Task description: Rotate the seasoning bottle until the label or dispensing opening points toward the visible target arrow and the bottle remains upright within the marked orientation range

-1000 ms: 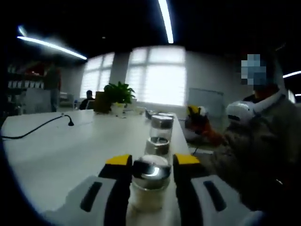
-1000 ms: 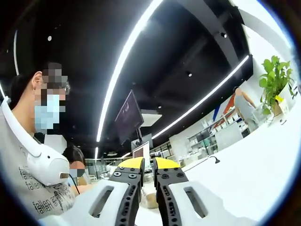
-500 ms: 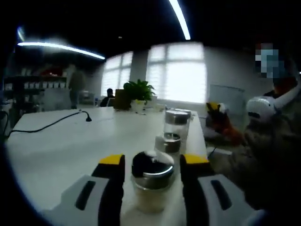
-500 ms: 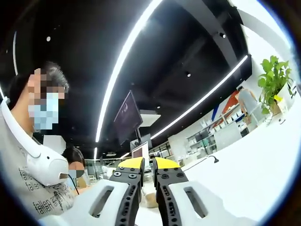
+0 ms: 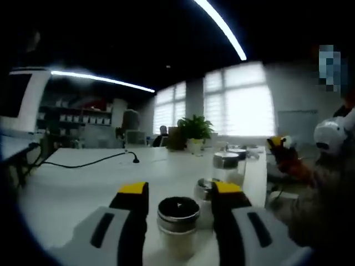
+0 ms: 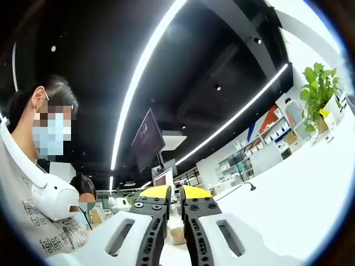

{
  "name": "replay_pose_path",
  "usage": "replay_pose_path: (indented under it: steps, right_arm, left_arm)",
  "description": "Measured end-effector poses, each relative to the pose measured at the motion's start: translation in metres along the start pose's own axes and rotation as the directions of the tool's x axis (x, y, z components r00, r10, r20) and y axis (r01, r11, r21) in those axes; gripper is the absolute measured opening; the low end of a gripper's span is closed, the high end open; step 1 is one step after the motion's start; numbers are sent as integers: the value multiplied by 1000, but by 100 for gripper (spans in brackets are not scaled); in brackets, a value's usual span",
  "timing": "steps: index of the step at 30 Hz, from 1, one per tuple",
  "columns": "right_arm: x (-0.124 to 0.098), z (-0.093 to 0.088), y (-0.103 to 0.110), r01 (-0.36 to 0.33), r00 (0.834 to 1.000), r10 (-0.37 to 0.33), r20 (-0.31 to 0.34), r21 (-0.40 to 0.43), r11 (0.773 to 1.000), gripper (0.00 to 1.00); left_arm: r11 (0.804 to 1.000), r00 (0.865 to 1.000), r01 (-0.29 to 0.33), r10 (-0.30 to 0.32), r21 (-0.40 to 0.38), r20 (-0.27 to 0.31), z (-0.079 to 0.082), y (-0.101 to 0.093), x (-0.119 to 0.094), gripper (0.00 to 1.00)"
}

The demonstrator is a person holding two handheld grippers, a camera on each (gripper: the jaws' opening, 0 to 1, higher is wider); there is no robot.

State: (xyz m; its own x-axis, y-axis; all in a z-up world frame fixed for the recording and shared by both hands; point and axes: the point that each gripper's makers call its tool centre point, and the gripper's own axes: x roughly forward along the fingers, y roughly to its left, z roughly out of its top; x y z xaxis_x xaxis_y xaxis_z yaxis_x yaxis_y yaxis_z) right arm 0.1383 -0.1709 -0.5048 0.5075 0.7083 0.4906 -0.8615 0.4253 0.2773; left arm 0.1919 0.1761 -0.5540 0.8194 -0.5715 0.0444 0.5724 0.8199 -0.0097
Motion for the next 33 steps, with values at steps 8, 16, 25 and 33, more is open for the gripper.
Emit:
replay_pose_path:
  steps: [8, 16, 25, 33]
  right_arm:
    - [0, -1, -3, 6, 1000, -6, -9, 9, 1000, 5]
    - [-3, -1, -8, 21, 1000, -21, -7, 20, 1000, 5]
    - [-3, -2, -9, 30, 1000, -30, -8, 21, 999, 4]
    - [-3, 0, -6, 26, 1000, -26, -3, 20, 999, 4]
  left_arm:
    - [998, 999, -48, 49, -44, 15, -3, -7, -5, 41]
    - [995, 995, -89, 91, -44, 47, 0, -5, -4, 40]
    - [982, 987, -158, 158, 105, 12, -7, -5, -1, 38]
    - [985, 988, -152, 151, 78, 28, -5, -3, -5, 28]
